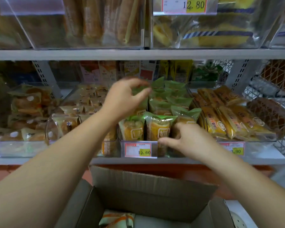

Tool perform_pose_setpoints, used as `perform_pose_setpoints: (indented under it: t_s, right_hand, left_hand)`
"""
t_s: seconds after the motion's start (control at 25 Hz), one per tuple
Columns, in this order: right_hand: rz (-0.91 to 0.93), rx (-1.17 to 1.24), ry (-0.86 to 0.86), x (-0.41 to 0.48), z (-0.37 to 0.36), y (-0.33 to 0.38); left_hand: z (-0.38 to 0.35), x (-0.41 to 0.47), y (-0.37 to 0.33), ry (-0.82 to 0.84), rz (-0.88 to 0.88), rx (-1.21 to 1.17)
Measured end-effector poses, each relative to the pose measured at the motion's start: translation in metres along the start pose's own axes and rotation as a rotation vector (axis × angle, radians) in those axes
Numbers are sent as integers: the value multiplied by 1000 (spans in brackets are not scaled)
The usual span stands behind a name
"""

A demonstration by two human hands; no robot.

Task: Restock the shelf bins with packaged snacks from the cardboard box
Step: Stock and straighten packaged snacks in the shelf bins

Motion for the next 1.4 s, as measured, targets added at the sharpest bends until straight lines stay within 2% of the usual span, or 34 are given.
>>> perform_pose_setpoints:
  t_s: [0.08,0.12,0.16,0.24,0.32,0.4,0.48,0.64,0.72,0.88,1.04,1.12,1.28,1.4]
  right_hand:
    - [48,13,-164,-22,19,0]
    - [75,78,-162,-33,24,-1]
    - [95,136,-73,-42,22,-2]
    - [123,99,300,-60,-13,-4]
    - [204,-78,662,-73,-74,-9]
    - [221,-161,947,-84,-150,-22]
    - [157,-190,1116,-91,-219,-38]
    - [-18,-73,1147,-96,-313,-70]
    - [-100,-7,1120,-104,-338,-86]
    - [-221,26,1068,-133,-375,-113]
    - [-34,-103,972,-163,-393,-104]
    - [0,-97,905,-169,-396,-100]
    - [-53,-12,854,-154,-384,-89]
    - [71,189,623,-124,-378,-42]
  left_hand:
    - [28,-42,-13,-116,-127,-41]
    - [35,-72,-15,-107,-183,-39]
    - [38,-102,-14,-33,-220,-18]
    - [25,-166,0,306,-188,24]
    - [-4,-218,26,745,-45,83]
    - [-40,-261,58,1105,107,169]
    - [-71,-291,85,1348,273,237]
    - [-117,-326,114,1578,324,385]
    - [-124,-331,121,1625,338,455]
    - [-127,-349,131,1588,455,404]
    - [-126,-385,138,1506,502,436]
    - [-127,-396,142,1498,456,509]
    - [-131,-402,141,1480,335,644]
    - [-133,-400,145,1496,173,796]
Point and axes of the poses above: each hand's wrist, its own x-axis towards the middle knuckle, its own z-axis out of the back of the hand, y = z × x, the point moved 3 cm from there along x, towards the middle knuckle, and after that the axes turned 3 degrees about x, right-handed, at the moved point
